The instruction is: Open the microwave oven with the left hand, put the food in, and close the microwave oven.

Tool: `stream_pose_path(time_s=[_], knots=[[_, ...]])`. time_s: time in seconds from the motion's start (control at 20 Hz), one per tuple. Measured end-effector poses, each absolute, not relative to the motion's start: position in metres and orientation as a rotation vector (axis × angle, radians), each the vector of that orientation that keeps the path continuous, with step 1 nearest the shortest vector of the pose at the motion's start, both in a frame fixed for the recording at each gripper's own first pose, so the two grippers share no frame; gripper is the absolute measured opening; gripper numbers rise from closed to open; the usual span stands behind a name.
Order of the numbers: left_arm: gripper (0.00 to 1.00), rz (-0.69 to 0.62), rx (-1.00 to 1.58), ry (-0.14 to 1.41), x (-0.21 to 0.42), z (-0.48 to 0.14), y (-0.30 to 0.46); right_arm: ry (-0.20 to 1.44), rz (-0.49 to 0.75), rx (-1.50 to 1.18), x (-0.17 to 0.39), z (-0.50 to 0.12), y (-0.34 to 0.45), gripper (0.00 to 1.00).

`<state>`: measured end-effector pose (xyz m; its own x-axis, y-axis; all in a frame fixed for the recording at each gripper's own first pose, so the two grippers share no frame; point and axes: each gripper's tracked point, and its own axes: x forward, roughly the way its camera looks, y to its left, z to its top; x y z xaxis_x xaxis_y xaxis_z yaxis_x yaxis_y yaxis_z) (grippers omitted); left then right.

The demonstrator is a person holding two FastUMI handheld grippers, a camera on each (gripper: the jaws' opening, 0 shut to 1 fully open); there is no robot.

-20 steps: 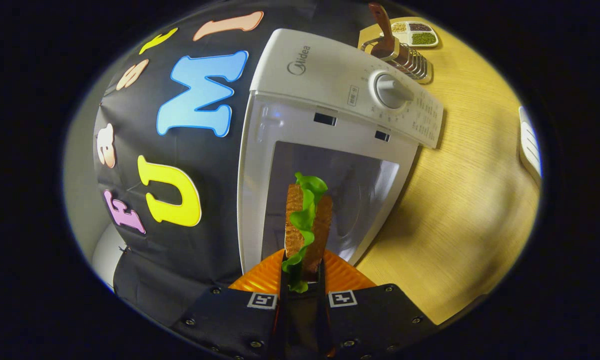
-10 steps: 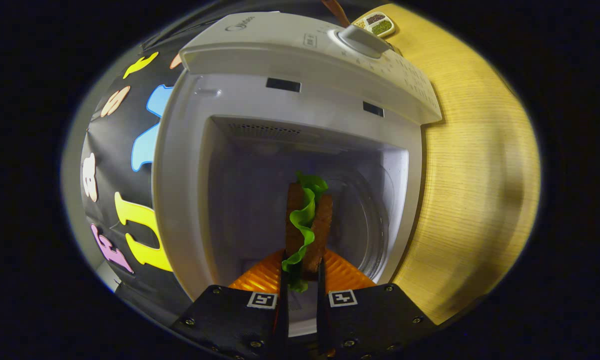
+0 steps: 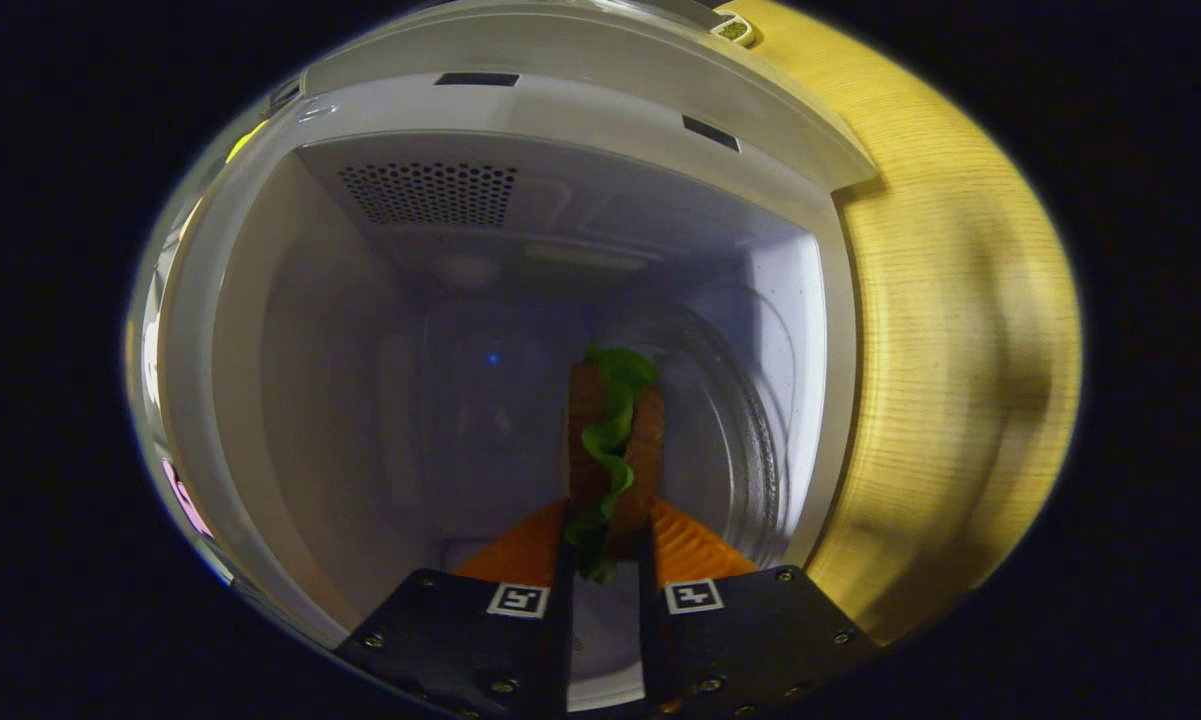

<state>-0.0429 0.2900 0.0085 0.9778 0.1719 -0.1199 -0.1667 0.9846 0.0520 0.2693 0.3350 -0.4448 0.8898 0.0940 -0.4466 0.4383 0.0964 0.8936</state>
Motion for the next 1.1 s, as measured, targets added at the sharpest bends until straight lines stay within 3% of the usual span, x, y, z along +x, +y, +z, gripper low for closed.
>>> stream_pose_path(time_s=[0.15, 0.25, 0.3, 0.35, 0.6, 0.65, 0.75, 1.1], knots=[[1.00, 0.157, 0.022, 0.103, -0.040, 0.011, 0.285, 0.517, -0.265, 1.380, 0.255, -0.449, 0.333, 0.48], [1.00, 0.151, 0.007, 0.091, -0.039, 0.012, 0.282, 0.536, -0.204, 1.276, 0.249, -0.441, 0.334, 0.72], [1.00, 0.148, 0.004, 0.088, -0.039, 0.010, 0.281, 0.543, -0.180, 1.223, 0.244, -0.435, 0.333, 0.78], [1.00, 0.144, 0.003, 0.088, -0.038, 0.007, 0.280, 0.554, -0.169, 1.170, 0.239, -0.435, 0.330, 0.95], [1.00, 0.113, -0.001, 0.079, -0.029, -0.005, 0.265, 0.579, -0.037, 0.832, 0.176, -0.421, 0.302, 0.98], [0.96, 0.101, -0.006, 0.083, -0.026, -0.009, 0.260, 0.577, -0.013, 0.773, 0.163, -0.418, 0.295, 0.98], [1.00, 0.077, -0.014, 0.089, -0.019, -0.014, 0.250, 0.565, 0.018, 0.667, 0.139, -0.405, 0.275, 0.98], [1.00, 0.020, 0.002, 0.075, -0.003, -0.028, 0.223, 0.349, 0.077, 0.312, 0.095, -0.294, 0.195, 0.98]])
